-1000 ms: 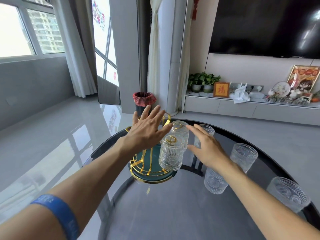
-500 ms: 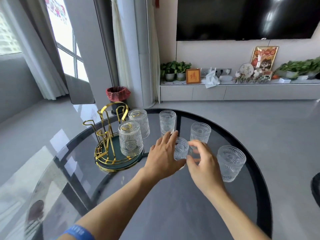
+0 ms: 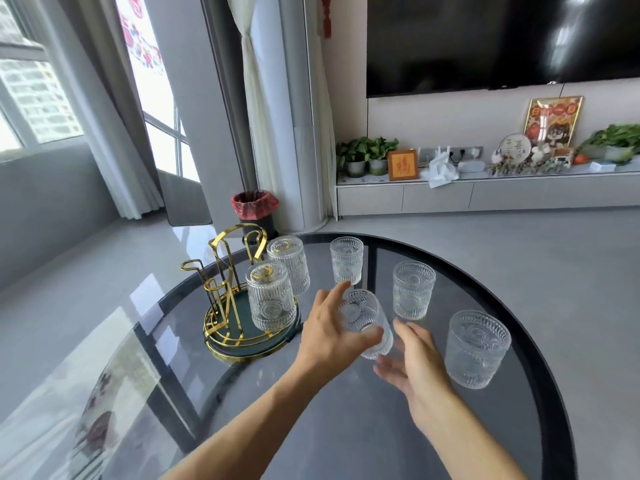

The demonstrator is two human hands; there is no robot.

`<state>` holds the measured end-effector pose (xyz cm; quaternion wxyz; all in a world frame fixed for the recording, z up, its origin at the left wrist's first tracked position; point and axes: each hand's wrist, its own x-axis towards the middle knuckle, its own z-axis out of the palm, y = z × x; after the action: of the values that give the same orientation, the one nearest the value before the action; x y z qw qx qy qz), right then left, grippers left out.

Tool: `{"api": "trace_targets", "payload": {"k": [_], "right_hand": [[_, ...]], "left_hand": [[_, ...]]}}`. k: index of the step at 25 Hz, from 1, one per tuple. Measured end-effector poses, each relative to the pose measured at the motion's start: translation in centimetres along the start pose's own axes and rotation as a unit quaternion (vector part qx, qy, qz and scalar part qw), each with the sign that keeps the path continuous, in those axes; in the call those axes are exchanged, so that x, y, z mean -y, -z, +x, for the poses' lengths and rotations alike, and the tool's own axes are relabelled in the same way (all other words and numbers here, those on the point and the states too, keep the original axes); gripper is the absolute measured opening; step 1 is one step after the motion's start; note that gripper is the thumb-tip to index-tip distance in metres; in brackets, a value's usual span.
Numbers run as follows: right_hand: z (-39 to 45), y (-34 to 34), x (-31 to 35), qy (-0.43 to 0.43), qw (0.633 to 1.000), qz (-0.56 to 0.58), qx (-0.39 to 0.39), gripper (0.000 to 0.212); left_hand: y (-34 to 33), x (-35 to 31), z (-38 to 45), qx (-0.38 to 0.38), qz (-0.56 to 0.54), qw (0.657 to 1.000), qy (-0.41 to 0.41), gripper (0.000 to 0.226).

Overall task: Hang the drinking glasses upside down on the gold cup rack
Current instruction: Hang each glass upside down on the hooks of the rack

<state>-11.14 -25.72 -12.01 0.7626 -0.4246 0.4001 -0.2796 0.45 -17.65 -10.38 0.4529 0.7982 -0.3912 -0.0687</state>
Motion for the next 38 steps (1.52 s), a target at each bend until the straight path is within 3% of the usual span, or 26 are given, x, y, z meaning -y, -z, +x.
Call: {"api": "trace_targets", "payload": {"k": [4,6,8,10,13,19,22,25,28,32,38], "right_hand": [[-1.3,-1.6,0.5,-0.106,0.978,0.098,0.148,0.052],[-2.0,-2.6,1.1,-0.113,0.957,0.123,0.239,0.059],[-2.6,-4.0,2.0,-0.097,0.951,0.127,0.266,0.058],[-2.9,-6.0,3.3,-0.076,0.958,0.128,0.246,0.057],[-2.6,-9.2,5.8,0.004,0.973,0.094,0.211,0.054],[-0.3,-16.3,12.1,0.198,0.968,-0.036,0.151,0.044],[1.9,-20.8,14.2,0.296,0.940,-0.125,0.115,0.048],[4.4,-25.5,14.7,0.376,0.882,-0.268,0.090,0.050],[7.1,-29.3,13.6,0.376,0.824,-0.417,0.083,0.055],[9.5,-30.8,11.9,0.350,0.766,-0.533,0.083,0.059],[11.1,-30.8,10.0,0.271,0.744,-0.602,0.101,0.051]], "left_hand": [[4.9,-0.7,-1.5,-0.001,-0.080,0.995,-0.051,0.077],[7.2,-1.0,-2.0,0.035,-0.084,0.992,-0.084,0.078],[9.7,-0.8,-1.9,0.058,-0.060,0.990,-0.114,0.081],[12.6,-0.3,-1.0,0.073,-0.017,0.988,-0.138,0.086],[17.0,1.1,0.9,0.034,0.059,0.985,-0.157,0.089],[20.8,6.5,4.7,-0.004,0.193,0.979,-0.066,0.085],[20.1,8.7,5.2,-0.019,0.191,0.976,-0.098,0.077],[19.4,9.9,5.3,-0.052,0.170,0.978,-0.108,0.077],[19.1,10.4,5.7,-0.061,0.188,0.975,-0.102,0.073],[19.2,10.4,5.5,-0.074,0.177,0.977,-0.090,0.071],[19.0,10.6,5.5,-0.073,0.175,0.978,-0.085,0.068]]}}
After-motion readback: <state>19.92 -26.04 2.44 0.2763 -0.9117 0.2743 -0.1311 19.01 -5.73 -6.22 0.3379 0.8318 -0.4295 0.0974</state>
